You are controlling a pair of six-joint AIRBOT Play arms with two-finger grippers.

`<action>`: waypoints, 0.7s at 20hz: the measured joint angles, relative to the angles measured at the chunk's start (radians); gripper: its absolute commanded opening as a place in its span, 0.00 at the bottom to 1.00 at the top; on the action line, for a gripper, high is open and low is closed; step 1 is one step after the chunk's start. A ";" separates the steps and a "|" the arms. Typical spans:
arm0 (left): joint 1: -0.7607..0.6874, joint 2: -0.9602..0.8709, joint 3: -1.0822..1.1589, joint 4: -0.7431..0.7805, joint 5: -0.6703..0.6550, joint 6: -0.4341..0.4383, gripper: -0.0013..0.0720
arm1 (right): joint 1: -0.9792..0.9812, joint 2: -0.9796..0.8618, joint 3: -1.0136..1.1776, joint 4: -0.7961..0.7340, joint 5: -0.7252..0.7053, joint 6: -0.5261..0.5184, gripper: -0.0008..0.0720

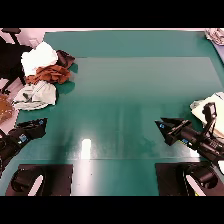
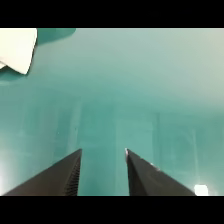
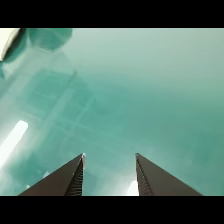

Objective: Fold the shirts.

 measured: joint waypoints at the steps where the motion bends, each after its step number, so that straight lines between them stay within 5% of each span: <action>1: 0.000 0.000 0.000 0.000 0.003 0.000 0.50 | 0.000 0.012 -0.002 0.000 0.006 0.002 0.51; 14: 0.000 0.002 0.000 -0.003 0.025 -0.001 0.50 | 0.000 0.039 -0.009 0.002 0.050 0.071 0.51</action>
